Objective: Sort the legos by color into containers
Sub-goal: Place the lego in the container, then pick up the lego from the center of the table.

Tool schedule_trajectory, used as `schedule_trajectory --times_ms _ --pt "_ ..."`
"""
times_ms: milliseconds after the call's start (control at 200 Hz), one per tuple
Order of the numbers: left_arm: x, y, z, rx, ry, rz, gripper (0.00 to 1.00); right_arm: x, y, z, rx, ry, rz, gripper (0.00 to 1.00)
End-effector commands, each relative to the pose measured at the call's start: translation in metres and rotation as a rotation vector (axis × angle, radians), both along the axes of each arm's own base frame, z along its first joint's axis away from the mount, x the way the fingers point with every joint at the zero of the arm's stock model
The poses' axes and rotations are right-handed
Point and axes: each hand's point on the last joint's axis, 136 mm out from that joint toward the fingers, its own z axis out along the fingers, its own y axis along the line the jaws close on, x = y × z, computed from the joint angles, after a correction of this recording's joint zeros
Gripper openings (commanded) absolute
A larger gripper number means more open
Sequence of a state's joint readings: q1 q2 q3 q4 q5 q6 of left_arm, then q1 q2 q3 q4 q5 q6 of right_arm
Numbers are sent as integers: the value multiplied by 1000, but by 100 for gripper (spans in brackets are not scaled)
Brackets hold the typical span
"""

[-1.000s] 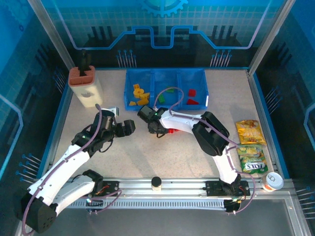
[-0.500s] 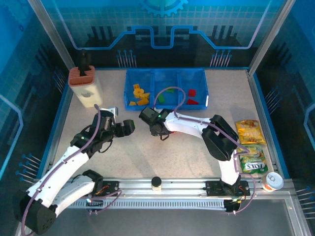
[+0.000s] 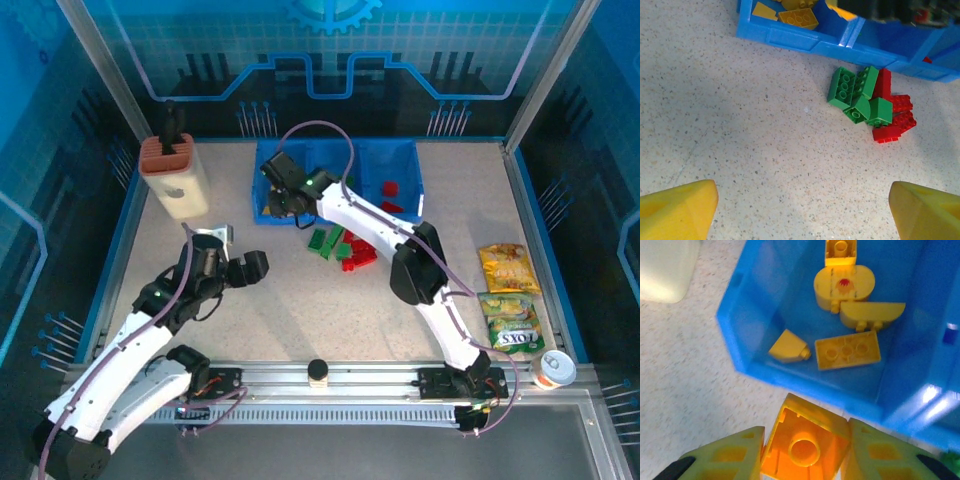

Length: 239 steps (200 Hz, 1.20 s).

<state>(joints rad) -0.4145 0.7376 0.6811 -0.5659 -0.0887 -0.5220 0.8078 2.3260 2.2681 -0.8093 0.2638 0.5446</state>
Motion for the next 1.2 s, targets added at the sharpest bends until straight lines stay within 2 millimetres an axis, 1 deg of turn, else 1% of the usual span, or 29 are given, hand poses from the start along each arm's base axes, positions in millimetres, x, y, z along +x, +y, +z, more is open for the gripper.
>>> schedule_trajectory --times_ms 0,140,270,290,330,390,440,465,495,560,570,575,620,630,635,650,705,715,740,770,775,810,850,930,986,996,1031,1091,1191 --pt "-9 -2 -8 -23 34 -5 89 13 -1 -26 -60 37 50 37" --pt "-8 -3 -4 -28 25 -8 89 32 13 -31 -50 4 63 38" --pt "-8 -4 0 -32 20 -14 89 47 15 -29 -16 -32 41 41" --pt "-8 -4 1 -32 20 -14 89 49 15 -27 -13 -40 39 46" --pt "-8 -5 1 -34 18 -16 89 52 15 -23 -10 -58 37 61" --pt "-9 -5 2 -36 18 -17 89 53 14 -16 -14 -81 38 71" --pt "-8 -6 3 -36 16 -24 89 49 15 -2 -13 -97 46 76" --pt "-9 -7 3 -34 15 -28 89 45 15 7 -10 -104 48 85" --pt "-9 -8 2 -30 16 -33 89 40 15 20 -3 -117 51 87" --pt "-8 -9 2 -15 17 -42 88 28 16 45 13 -142 67 88" --pt "-8 -9 2 -14 16 -44 88 25 17 52 22 -152 71 88" --pt "-8 -9 2 -13 17 -45 88 24 16 51 18 -148 73 88" --pt "-6 -12 2 -8 19 -52 88 15 14 70 34 -176 83 88" --pt "-6 -12 2 -8 20 -53 88 14 14 70 33 -176 84 89" --pt "-6 -13 2 -7 20 -55 88 12 13 77 40 -185 84 89" --pt "-6 -13 2 -5 20 -58 88 9 12 87 51 -198 87 89" --pt "-4 -18 2 2 20 -75 88 0 2 105 69 -223 82 89" --pt "-4 -19 2 5 20 -78 88 -2 1 111 79 -234 79 89" --pt "-3 -21 2 10 19 -85 88 -5 -4 114 81 -239 77 89" --pt "-2 -25 2 17 19 -97 88 -10 -11 127 97 -260 71 89" --pt "-1 -26 2 17 17 -99 88 -11 -12 125 93 -258 71 89" --pt "0 -30 1 24 18 -110 88 -16 -21 135 105 -277 65 89" --pt "2 -35 0 30 22 -128 88 -21 -31 140 111 -286 62 89" --pt "7 -49 -3 41 29 -164 88 -31 -55 140 111 -289 46 90" --pt "10 -59 -5 47 34 -192 88 -37 -71 132 111 -279 36 90" --pt "11 -61 -5 48 34 -197 88 -38 -73 128 110 -273 34 90" --pt "14 -67 -7 51 41 -211 85 -43 -84 123 121 -268 24 90" --pt "20 -78 -10 52 55 -239 80 -51 -102 107 131 -243 7 89" --pt "30 -97 -18 61 89 -281 78 -66 -132 74 127 -180 -25 89"
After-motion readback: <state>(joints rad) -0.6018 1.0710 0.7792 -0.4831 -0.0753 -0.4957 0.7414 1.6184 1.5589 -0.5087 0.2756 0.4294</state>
